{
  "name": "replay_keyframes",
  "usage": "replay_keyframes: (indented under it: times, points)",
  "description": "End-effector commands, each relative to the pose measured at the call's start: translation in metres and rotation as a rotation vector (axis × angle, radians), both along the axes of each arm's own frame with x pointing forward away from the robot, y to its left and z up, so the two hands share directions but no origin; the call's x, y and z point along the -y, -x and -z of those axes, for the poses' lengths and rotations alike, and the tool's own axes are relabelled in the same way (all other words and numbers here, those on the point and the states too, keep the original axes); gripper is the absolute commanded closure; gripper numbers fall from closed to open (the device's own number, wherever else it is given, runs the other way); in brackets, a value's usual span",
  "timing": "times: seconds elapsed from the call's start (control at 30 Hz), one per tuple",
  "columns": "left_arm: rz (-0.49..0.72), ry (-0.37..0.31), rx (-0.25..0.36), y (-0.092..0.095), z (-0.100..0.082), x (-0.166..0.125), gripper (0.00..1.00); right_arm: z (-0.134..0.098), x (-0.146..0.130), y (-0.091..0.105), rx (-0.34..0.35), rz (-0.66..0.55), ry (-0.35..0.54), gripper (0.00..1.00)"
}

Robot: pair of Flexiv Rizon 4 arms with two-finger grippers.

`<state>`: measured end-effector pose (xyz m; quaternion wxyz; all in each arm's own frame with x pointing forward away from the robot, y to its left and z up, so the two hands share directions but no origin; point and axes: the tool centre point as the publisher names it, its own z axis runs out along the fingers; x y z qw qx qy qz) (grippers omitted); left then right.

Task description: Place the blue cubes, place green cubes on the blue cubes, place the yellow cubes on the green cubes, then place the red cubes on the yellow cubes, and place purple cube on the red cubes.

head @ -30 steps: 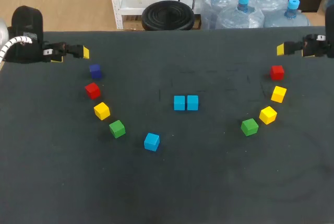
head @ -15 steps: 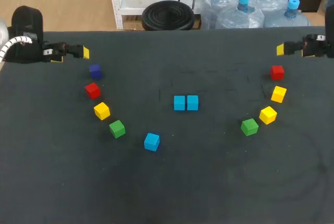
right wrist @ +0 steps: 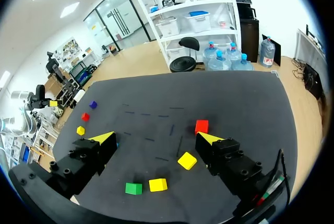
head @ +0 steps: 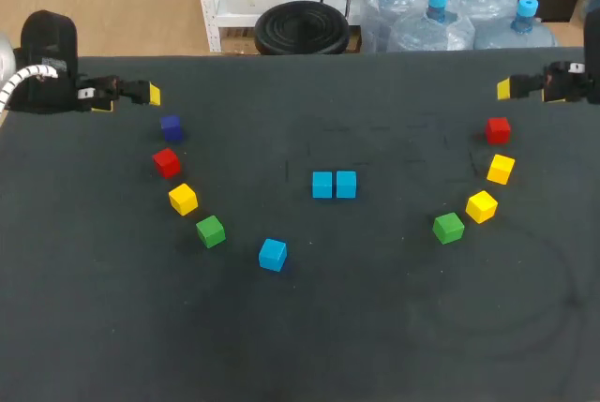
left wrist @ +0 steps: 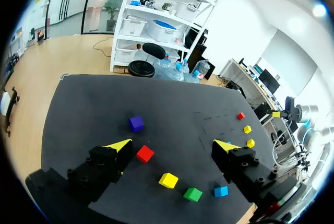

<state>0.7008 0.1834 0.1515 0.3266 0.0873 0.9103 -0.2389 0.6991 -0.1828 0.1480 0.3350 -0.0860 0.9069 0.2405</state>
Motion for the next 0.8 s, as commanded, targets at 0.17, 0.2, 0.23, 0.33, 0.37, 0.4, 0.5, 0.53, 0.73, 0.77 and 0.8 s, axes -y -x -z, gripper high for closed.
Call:
replay_keyframes:
  times: [0.17,0.2,0.23,0.33,0.37,0.4,0.5,0.53,0.73,0.77,0.8]
  points:
    - [0.000,0.001,0.001,0.000,0.000,0.000,0.00,0.000,0.000,0.000,0.000,0.003,0.003,0.00]
    - [0.000,0.001,0.001,0.000,0.000,0.000,0.00,0.000,0.000,0.000,0.000,0.003,0.003,0.00]
    - [0.000,0.001,0.001,0.000,0.000,0.000,0.00,0.000,0.000,0.000,0.000,0.003,0.003,0.00]
    - [0.020,-0.026,0.023,0.000,-0.004,0.000,0.00,0.000,0.000,0.000,0.000,0.003,0.003,0.00]
    - [0.023,-0.049,0.043,0.000,-0.007,0.001,0.00,0.000,0.000,0.000,0.000,0.003,0.003,0.00]
    - [0.038,-0.075,0.064,0.001,-0.010,0.002,0.00,0.000,0.000,0.000,0.000,0.003,0.003,0.00]
    - [0.090,-0.131,0.105,0.007,-0.020,0.006,0.00,0.000,0.000,0.000,0.000,0.003,0.003,0.00]
    - [0.109,-0.162,0.111,0.010,-0.022,0.009,0.00,0.000,0.000,0.000,0.000,0.003,0.003,0.00]
    - [0.224,-0.408,0.037,0.038,-0.015,0.030,0.00,0.000,0.000,0.000,0.000,0.003,0.003,0.00]
    - [0.230,-0.439,0.038,0.042,-0.013,0.032,0.00,0.000,0.000,0.000,0.000,0.003,0.003,0.00]
    - [0.245,-0.462,0.040,0.048,-0.012,0.037,0.00,0.000,0.000,0.000,0.000,0.003,0.003,0.00]
